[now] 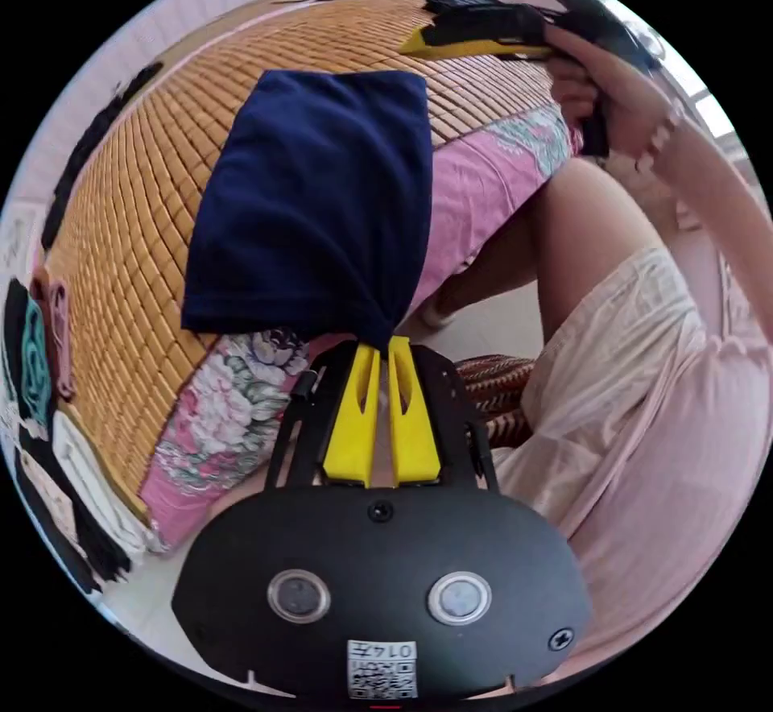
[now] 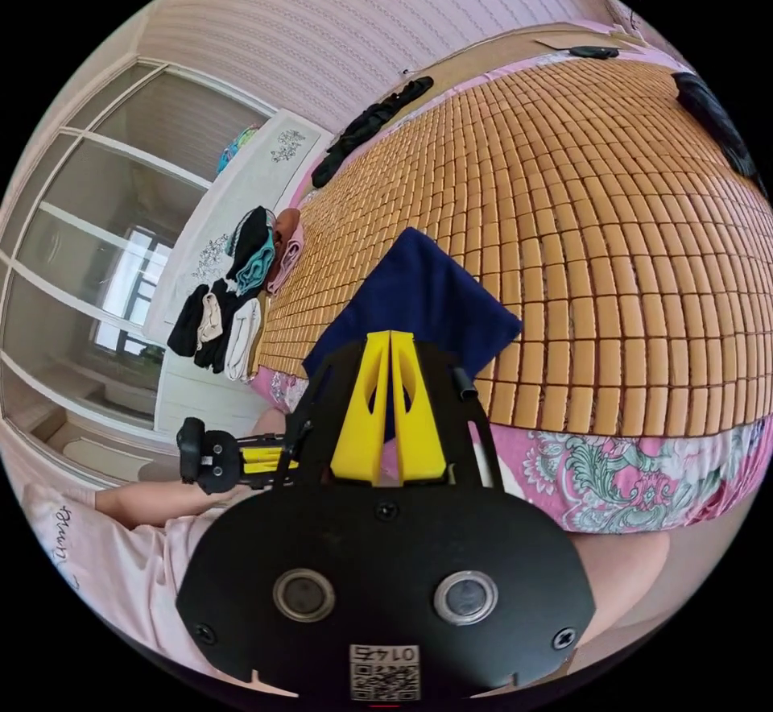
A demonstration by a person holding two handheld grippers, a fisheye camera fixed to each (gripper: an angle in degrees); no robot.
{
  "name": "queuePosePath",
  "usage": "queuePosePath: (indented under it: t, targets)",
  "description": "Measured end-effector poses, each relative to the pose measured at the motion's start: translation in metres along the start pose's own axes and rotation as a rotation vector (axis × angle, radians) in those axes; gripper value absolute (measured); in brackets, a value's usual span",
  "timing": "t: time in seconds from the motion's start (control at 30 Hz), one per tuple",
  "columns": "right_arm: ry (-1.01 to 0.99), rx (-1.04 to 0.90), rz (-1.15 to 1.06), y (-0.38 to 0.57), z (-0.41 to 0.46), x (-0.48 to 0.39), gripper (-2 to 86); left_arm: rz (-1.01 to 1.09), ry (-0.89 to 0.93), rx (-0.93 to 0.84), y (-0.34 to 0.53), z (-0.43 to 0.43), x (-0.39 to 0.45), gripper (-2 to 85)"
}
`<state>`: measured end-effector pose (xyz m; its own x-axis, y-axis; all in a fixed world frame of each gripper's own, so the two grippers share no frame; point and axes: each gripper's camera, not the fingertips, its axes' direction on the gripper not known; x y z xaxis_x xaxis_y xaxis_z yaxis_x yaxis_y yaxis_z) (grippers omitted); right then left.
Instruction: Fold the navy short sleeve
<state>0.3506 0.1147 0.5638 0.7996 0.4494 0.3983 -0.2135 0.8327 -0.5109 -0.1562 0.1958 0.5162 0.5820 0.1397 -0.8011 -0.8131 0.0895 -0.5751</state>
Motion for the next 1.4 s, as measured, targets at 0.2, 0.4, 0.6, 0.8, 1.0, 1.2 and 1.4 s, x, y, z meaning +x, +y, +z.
queuePosePath:
  t: [0.2, 0.4, 0.6, 0.8, 1.0, 1.2, 1.4]
  targets:
    - [0.048, -0.085, 0.028, 0.023, 0.014, 0.016, -0.1, 0.214, -0.074, -0.098, 0.019, -0.006, 0.023, -0.6]
    - [0.075, -0.072, -0.072, 0.025, 0.011, -0.001, 1.6, -0.15, 0.185, -0.005, 0.055, -0.022, -0.031, 3.2]
    - [0.217, -0.113, -0.271, -0.015, 0.033, -0.045, 8.4, -0.608, 0.296, 0.26, 0.082, -0.032, -0.103, 8.9]
    - [0.297, -0.181, -0.403, -0.062, 0.076, -0.077, 13.3, -0.731, 0.278, 0.286, 0.085, -0.014, -0.134, 12.6]
    - [0.289, -0.252, -0.373, -0.1, 0.123, -0.085, 13.9, -0.65, 0.152, 0.235, 0.088, -0.006, -0.118, 9.2]
    - [0.226, -0.342, -0.412, -0.088, 0.148, -0.098, 6.0, -0.599, 0.232, 0.277, 0.109, -0.001, -0.103, 1.2]
    - [0.012, -0.149, -0.355, -0.065, 0.078, -0.114, 2.5, -0.563, 0.261, 0.487, 0.161, -0.036, -0.075, -0.6]
